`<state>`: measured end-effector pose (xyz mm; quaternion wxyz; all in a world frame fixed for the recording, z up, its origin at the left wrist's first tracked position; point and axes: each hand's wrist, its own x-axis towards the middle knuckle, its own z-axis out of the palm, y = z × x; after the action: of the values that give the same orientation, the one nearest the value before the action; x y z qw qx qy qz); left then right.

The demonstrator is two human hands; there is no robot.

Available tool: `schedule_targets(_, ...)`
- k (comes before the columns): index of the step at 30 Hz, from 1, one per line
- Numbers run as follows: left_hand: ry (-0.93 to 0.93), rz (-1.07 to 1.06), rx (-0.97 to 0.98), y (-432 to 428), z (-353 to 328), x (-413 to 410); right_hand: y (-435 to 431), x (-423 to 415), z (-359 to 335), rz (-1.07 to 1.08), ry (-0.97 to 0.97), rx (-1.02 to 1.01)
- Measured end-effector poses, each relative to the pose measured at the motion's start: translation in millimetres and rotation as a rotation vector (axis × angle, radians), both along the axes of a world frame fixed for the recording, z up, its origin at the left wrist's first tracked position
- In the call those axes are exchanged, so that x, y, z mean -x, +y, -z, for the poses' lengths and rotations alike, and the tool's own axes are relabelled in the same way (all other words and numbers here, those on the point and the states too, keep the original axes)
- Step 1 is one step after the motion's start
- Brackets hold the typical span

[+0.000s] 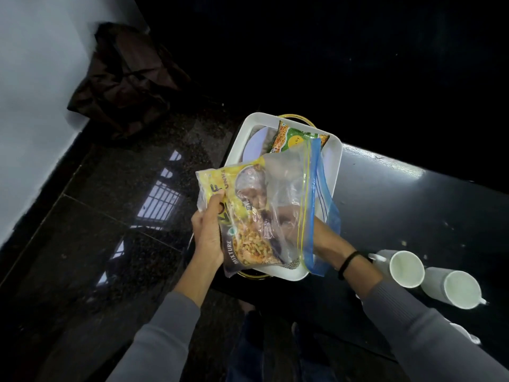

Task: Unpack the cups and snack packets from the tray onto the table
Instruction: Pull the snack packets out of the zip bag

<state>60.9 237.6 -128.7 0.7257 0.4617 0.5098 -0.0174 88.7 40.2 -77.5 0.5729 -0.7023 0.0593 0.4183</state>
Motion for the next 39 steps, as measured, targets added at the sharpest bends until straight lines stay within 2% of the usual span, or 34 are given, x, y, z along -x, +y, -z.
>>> schedule_targets(2, 0.036, 0.022, 0.012, 3.3, 2.9, 0.5, 1.6, -0.1, 0.0, 0.157, 0.063, -0.031)
schedule_targets(5, 0.035, 0.078, 0.007, 6.6, 3.3, -2.5, 4.2, -1.4, 1.7, 0.509, 0.213, -0.098)
schedule_targets(8, -0.011, 0.122, 0.020, 6.2, -0.6, -5.1, -0.3, -3.0, 0.3, 0.823, 0.229, -0.083)
schedule_targets(11, -0.086, 0.158, 0.051, 3.9, -2.8, -6.7, -6.4, -6.2, -4.8, 0.896, 0.226, -0.290)
schedule_targets(14, -0.134, 0.176, 0.075, 4.0, -2.8, -8.0, -13.9, -10.7, -7.0, 0.954, 0.203, -0.375)
schedule_targets(15, -0.145, 0.184, 0.081, 4.4, -3.5, -8.2, -17.4, -11.6, -6.3, 0.949, 0.114, -0.317)
schedule_targets(18, -0.142, 0.216, 0.055, 6.4, -6.4, -8.5, -31.3, -10.3, -2.1, 0.724, -0.354, 0.080)
schedule_targets(21, -0.151, 0.173, -0.003, 10.6, -5.8, -5.4, -39.0, -10.9, 0.9, 0.720, -0.499, 0.291)
schedule_targets(24, -0.147, 0.108, -0.060, 19.0, -2.8, -1.0, -45.8, -10.8, 1.3, 0.710, -0.572, 0.450)
schedule_targets(30, 0.005, 0.035, -0.181, 37.8, 3.0, 4.4, -63.2, -7.9, 5.0, 0.701, -0.644, 0.671)
schedule_targets(35, 0.006, 0.020, -0.173, 44.0, 2.4, 4.2, -62.6, -15.9, 10.2, 0.621, -0.652, 0.979)
schedule_targets(39, -0.019, 0.106, -0.192, 42.4, 2.8, 0.4, -56.7, -32.9, 11.8, 0.612, -0.706, 1.016)
